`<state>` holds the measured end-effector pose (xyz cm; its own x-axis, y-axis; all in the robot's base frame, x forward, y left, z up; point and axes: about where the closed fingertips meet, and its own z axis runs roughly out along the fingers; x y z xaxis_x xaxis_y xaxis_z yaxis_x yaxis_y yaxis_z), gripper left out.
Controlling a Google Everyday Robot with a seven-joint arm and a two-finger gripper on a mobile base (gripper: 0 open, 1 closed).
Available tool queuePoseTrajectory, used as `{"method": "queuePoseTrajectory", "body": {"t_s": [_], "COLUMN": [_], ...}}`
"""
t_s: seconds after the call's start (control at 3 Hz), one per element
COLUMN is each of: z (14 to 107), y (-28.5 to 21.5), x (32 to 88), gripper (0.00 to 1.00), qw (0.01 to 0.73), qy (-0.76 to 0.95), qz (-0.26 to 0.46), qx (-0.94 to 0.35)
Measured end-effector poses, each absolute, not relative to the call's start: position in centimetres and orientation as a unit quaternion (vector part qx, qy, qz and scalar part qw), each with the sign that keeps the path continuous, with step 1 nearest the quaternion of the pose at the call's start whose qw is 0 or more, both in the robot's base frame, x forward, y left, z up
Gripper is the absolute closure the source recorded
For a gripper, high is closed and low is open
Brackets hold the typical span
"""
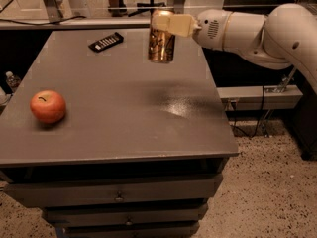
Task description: Place orange can upright
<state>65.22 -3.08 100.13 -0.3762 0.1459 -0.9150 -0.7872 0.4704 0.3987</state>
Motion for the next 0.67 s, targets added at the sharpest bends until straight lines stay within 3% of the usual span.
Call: {"method": "queuePoseTrajectory", "body": {"t_s": [0.67], "z": [99.2], "y": [-3.4], "x": [63.7], "gripper": [1.0], "qw": [0.514], "qy": [0.642], "qz": [0.427], "qx": [-0.376]}}
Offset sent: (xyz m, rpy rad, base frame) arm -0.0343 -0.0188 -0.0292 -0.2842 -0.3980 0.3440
